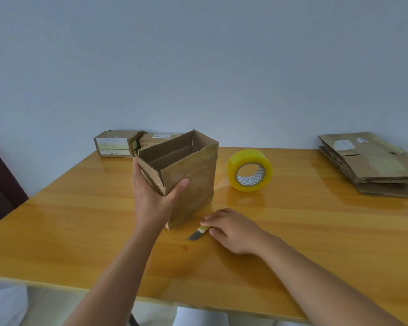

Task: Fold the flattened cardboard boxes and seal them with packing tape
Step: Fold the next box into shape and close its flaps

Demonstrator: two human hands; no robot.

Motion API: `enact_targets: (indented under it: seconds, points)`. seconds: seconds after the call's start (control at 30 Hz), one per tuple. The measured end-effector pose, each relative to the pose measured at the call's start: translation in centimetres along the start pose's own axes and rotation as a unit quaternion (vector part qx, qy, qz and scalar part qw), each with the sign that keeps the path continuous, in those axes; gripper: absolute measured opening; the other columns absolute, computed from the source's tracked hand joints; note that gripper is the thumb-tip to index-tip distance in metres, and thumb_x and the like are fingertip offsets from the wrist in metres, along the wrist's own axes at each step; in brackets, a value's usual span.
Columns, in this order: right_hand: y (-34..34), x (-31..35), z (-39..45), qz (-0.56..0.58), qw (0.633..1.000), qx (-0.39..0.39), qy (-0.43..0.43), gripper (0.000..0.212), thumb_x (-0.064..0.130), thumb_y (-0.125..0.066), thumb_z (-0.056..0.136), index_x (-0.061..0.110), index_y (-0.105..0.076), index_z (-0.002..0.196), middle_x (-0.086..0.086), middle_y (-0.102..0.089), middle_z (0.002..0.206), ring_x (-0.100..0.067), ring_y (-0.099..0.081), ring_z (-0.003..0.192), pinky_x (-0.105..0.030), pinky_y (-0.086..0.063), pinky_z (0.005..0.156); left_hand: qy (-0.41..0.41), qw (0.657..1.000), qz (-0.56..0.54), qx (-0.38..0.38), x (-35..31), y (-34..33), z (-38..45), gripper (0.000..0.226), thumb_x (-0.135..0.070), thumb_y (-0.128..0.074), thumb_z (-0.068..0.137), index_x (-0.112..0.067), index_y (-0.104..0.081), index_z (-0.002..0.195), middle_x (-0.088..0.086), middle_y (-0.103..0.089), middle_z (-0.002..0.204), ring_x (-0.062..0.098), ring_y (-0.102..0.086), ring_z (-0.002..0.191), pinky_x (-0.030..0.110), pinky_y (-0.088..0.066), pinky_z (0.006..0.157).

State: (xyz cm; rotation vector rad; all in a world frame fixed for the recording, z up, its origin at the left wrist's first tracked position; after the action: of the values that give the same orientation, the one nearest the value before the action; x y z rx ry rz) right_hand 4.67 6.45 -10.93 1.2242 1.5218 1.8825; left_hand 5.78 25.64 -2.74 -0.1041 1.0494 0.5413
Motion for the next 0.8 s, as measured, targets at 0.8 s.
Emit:
enact_targets:
  seconds: [0.8]
  points:
    - [14.6,-6.7,-10.2,0.318,0.857,-0.404,-0.029,0.031,0.046,-0.049,0.092,0.046,-0.05,0.122,0.016,-0.053,0.124,0.008,-0.051,0.11,-0.008,-0.04,0.088,-0.023,0.966,-0.124,0.224,-3.3,-8.3,-3.2,0.11,-0.064,-0.08,0.068,-0.023,-0.024,0.154,-0.003,-0.053,0.141,0.016,-0.056,0.126,0.051,-0.051,0.1]
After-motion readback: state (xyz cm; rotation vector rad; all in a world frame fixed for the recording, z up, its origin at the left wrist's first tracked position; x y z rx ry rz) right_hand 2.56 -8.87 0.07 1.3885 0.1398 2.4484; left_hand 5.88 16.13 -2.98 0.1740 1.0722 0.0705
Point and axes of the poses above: each hand's wrist, its own z-axis towards the middle knuckle, its own y-axis out of the back of the hand, x = y × z, the point moved 10 cm from there along z, towards the middle knuckle
